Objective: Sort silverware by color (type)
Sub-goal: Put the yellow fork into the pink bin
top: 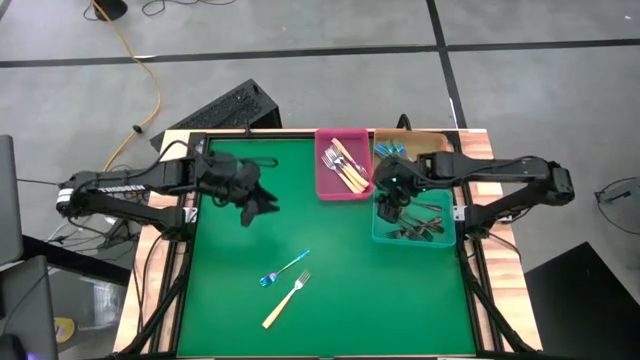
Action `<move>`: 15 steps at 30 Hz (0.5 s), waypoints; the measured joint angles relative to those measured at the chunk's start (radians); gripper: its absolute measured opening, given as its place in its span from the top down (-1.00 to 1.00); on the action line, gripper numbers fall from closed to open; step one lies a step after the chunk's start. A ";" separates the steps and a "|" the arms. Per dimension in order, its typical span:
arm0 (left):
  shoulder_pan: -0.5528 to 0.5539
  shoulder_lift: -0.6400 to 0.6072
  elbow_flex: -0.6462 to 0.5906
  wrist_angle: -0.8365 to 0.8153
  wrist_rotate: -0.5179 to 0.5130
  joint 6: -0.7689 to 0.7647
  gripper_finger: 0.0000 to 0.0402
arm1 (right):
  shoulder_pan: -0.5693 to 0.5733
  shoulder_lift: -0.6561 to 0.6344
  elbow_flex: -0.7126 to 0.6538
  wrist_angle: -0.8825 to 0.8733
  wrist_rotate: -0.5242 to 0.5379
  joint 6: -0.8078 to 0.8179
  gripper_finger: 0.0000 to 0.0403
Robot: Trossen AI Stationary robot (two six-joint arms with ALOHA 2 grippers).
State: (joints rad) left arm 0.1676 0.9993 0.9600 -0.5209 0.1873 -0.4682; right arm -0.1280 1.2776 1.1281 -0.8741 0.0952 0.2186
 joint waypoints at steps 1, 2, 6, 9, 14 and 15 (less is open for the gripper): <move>-0.026 0.000 0.000 0.000 0.004 -0.020 0.17 | 0.009 -0.001 0.006 -0.002 0.000 0.001 0.03; -0.055 0.000 0.000 0.000 0.003 -0.040 0.17 | 0.019 -0.001 0.010 -0.003 0.000 0.001 0.03; -0.177 0.000 0.000 0.000 -0.061 -0.142 0.17 | 0.063 -0.001 0.012 -0.003 0.000 0.001 0.03; -0.274 0.008 0.000 -0.001 -0.131 -0.229 0.17 | 0.104 -0.001 0.012 0.009 0.000 0.002 0.03; -0.422 0.057 0.000 -0.004 -0.230 -0.361 0.17 | 0.168 -0.001 0.013 0.064 0.000 0.019 0.03; -0.447 0.074 0.000 -0.007 -0.241 -0.386 0.17 | 0.180 -0.001 0.013 0.070 0.000 0.027 0.03</move>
State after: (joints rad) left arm -0.2790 1.0729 0.9604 -0.5279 -0.0539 -0.8539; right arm 0.0516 1.2762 1.1408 -0.8037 0.0949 0.2452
